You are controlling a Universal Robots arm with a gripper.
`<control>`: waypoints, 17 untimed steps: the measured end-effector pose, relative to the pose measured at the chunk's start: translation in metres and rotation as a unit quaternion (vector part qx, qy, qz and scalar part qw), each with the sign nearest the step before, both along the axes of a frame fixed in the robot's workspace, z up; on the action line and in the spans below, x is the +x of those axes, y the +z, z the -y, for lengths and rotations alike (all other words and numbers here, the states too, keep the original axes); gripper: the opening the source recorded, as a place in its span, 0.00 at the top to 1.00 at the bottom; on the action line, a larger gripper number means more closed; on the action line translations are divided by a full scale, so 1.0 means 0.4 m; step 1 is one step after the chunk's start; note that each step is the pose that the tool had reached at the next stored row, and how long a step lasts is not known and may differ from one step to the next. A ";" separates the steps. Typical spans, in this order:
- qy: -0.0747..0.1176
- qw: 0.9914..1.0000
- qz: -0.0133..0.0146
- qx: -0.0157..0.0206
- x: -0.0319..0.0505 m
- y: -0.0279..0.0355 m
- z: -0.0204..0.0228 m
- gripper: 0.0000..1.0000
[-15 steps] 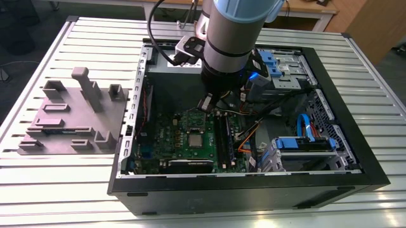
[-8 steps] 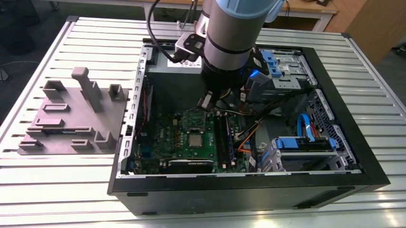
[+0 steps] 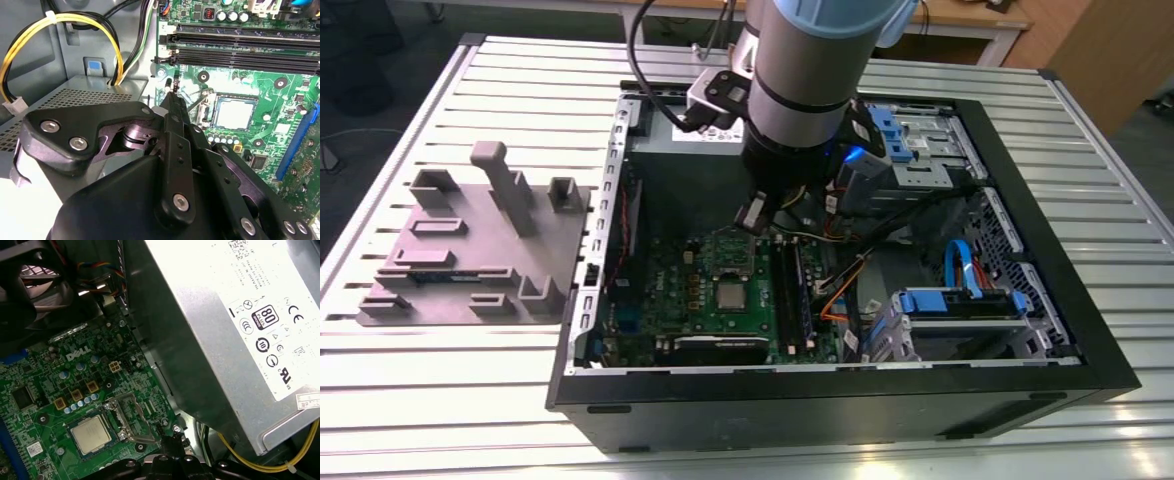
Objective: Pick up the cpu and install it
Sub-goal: 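Close the cpu cover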
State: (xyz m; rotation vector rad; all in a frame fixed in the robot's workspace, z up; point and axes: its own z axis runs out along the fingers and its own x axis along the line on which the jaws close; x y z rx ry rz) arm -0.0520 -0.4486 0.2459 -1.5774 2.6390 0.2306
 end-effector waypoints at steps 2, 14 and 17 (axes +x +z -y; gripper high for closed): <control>0.000 1.000 0.000 0.000 0.000 0.000 0.001 0.90; 0.008 1.000 0.000 -0.014 -0.003 0.001 0.005 0.90; 0.011 1.000 0.000 -0.016 -0.005 0.001 0.009 0.90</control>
